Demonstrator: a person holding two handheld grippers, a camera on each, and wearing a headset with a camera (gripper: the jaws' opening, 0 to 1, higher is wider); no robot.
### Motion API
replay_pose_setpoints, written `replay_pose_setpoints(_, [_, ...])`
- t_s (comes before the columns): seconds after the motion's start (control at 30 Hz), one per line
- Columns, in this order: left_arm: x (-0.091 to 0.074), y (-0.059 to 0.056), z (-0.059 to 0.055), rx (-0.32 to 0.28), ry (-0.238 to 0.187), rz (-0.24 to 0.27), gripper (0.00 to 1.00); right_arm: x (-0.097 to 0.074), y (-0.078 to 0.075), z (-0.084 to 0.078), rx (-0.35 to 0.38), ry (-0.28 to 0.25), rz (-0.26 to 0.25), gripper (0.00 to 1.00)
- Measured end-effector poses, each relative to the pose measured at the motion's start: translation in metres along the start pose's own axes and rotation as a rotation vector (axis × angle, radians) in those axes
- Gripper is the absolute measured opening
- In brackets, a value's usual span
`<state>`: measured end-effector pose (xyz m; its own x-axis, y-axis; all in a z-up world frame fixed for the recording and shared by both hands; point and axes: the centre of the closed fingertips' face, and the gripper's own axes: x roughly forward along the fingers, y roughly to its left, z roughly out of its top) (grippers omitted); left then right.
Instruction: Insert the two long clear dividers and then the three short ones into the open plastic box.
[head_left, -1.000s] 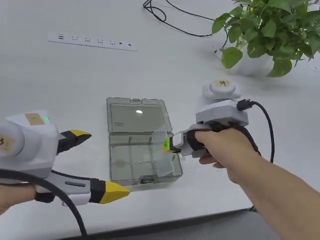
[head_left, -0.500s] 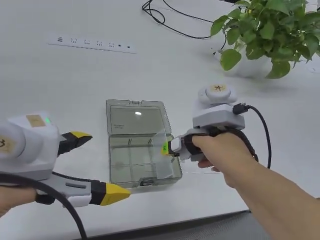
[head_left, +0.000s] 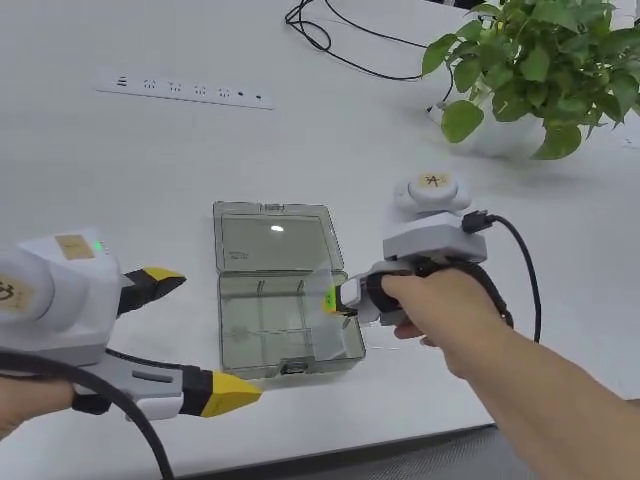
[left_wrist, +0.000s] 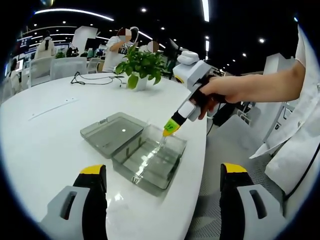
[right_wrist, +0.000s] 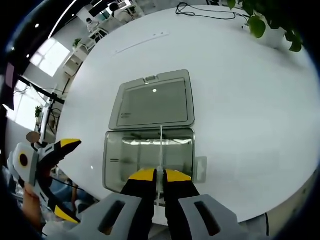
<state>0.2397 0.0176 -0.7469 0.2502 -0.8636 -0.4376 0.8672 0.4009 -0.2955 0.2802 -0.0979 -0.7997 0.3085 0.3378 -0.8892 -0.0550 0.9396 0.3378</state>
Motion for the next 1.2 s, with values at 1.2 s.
replay_pose_setpoints(1.2, [0.002,-0.001,-0.004,0.005,0.013,0.011,1.0,0.02,0.006,-0.005,-0.108,0.041,0.055,0.1])
